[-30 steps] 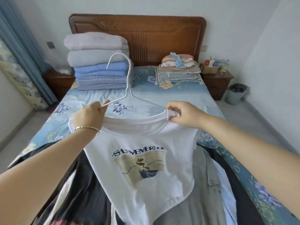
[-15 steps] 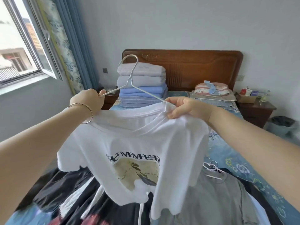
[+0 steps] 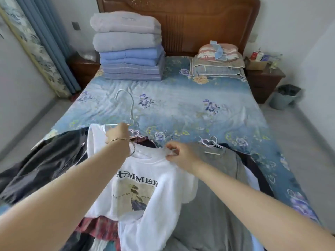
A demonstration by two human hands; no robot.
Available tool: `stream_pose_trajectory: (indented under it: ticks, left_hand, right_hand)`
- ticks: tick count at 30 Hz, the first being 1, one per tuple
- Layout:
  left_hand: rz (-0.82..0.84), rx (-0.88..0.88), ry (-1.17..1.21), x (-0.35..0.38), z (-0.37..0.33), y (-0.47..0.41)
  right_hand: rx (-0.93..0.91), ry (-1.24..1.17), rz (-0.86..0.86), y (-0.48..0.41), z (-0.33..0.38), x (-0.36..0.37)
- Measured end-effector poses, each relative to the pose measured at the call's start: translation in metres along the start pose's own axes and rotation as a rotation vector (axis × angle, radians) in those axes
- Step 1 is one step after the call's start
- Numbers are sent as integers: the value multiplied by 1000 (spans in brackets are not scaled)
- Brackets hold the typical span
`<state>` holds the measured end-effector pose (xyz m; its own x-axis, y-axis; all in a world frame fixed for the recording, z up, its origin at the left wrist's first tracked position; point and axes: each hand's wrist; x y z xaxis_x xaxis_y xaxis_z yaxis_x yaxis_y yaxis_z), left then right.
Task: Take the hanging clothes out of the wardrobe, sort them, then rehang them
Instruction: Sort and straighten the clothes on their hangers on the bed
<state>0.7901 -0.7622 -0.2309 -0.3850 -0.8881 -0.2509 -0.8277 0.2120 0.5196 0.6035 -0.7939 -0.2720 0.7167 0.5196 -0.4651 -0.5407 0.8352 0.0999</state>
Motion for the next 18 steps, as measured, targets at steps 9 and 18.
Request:
stream_pose_trajectory:
  ticks: [9,18]
  left_hand:
    - [253,-418,437,171,108,-29]
    - [154,-416,398,302,164,-78]
  right_hand:
    - [215,79,143,-46,-187,-45]
    - [438,672,9,-174,-410,-134]
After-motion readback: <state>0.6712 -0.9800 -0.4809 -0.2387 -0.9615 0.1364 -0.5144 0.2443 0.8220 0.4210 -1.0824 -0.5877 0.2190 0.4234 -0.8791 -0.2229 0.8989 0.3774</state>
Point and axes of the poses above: each hand's wrist, its own y-axis away from the middle knuckle, its own x-axis out of the palm, z = x × y, and after that the axes turned 11 degrees about -z, right-handed
